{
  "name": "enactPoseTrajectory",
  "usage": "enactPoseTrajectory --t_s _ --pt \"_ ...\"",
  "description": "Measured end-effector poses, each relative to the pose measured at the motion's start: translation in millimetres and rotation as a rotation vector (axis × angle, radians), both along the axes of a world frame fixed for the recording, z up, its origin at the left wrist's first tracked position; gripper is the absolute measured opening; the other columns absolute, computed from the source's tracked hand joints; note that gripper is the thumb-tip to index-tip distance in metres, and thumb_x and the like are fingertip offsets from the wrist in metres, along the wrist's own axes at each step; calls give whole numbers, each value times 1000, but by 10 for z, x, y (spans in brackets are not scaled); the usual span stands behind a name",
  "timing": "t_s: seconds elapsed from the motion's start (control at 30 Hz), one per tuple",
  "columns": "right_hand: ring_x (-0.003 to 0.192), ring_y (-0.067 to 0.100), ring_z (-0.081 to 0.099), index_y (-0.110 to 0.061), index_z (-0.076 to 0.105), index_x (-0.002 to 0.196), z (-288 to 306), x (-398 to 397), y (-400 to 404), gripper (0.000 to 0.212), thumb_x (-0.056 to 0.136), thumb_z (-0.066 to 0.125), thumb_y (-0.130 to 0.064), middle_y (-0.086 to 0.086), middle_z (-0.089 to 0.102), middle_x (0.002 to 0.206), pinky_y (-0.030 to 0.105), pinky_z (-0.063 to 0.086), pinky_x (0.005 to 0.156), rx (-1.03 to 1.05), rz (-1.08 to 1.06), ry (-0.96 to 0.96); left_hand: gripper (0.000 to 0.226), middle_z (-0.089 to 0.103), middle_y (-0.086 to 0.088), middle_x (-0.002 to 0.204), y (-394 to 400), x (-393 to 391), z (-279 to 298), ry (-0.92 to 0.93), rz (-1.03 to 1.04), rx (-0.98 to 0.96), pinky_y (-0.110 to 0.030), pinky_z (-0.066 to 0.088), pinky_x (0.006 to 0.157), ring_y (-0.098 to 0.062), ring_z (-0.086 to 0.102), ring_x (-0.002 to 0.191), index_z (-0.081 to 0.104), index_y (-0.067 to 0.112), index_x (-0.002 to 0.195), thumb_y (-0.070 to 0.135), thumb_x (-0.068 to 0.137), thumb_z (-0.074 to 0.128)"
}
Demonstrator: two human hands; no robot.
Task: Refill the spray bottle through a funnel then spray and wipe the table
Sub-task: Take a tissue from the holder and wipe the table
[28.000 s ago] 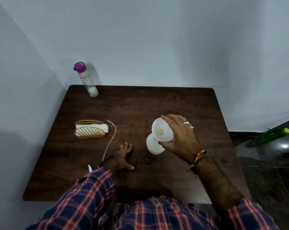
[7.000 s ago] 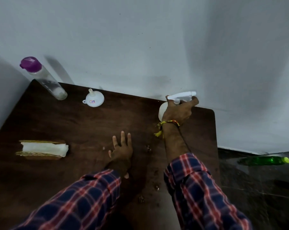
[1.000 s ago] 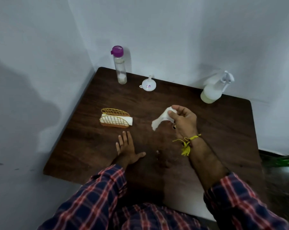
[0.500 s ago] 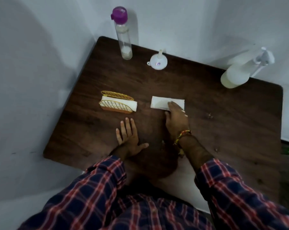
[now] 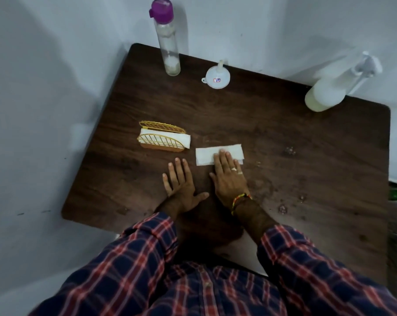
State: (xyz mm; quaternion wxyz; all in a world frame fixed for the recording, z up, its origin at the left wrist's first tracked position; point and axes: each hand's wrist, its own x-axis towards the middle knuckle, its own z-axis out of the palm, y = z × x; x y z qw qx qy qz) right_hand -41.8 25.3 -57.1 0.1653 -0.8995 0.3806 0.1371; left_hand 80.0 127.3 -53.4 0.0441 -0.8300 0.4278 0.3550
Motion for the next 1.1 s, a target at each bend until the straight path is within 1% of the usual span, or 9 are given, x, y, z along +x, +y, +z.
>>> enactPoseTrajectory --t_s 0.17,0.3,0.43,0.53,0.6,0.7,0.87,1.0,1.1 --pt "151 35 15 -1 20 154 41 -117 -126 62 103 27 -36 20 16 161 51 9 121 -21 -198 25 126 -32 -18 155 1 2 3 -8 8 -3 -55 -13 114 -38 -30 143 -28 7 148 74 78 52" --pt "153 30 0 -3 7 156 48 177 -254 63 106 26 -35 17 2 164 44 -5 121 -24 -128 37 126 -32 -18 156 14 -8 -4 -28 9 -13 -54 -13 115 -37 -29 143 -28 7 148 75 78 52" --pt "151 35 11 0 16 154 27 174 272 63 104 22 -37 22 11 162 47 5 122 27 51 43 117 -31 -16 156 72 47 8 22 -29 -69 -53 -13 116 -35 -30 143 -25 8 149 64 84 53" --pt "145 37 30 2 35 148 18 -136 514 67 98 20 -41 23 31 156 49 19 118 14 -13 35 100 -28 -7 159 220 253 21 57 -114 -115 -44 -11 118 -26 -27 146 -20 14 152 55 92 49" --pt "149 35 23 0 28 152 21 -246 411 64 101 24 -39 21 23 159 48 17 120 -21 -132 44 87 -19 -1 162 322 389 32 66 -120 -176 -38 -5 120 -18 -19 149 -12 16 154 45 97 46" --pt "153 31 2 -3 8 156 71 -109 176 63 106 26 -37 17 3 164 45 2 122 -1 -201 67 68 -4 2 164 354 400 56 102 -27 -296 -35 2 120 -14 -7 150 1 16 156 32 102 40" --pt "152 32 5 -4 11 156 68 104 611 65 105 27 -41 17 6 164 44 2 122 30 62 21 52 18 -9 162 379 196 117 -41 193 -417 -35 7 122 -21 10 151 24 7 153 20 104 35" --pt "148 35 24 -2 29 152 30 -254 986 73 96 16 -47 20 25 159 48 17 120 25 -37 39 60 4 -7 164 642 147 21 -152 77 -294 -43 1 121 -24 0 151 11 14 156 26 103 36" --pt "151 33 13 -2 19 155 28 -278 787 69 102 26 -46 18 15 163 47 10 122 25 -227 58 63 0 -6 164 753 143 -30 -170 9 -259 -45 0 122 -25 -2 151 5 16 157 32 103 35"
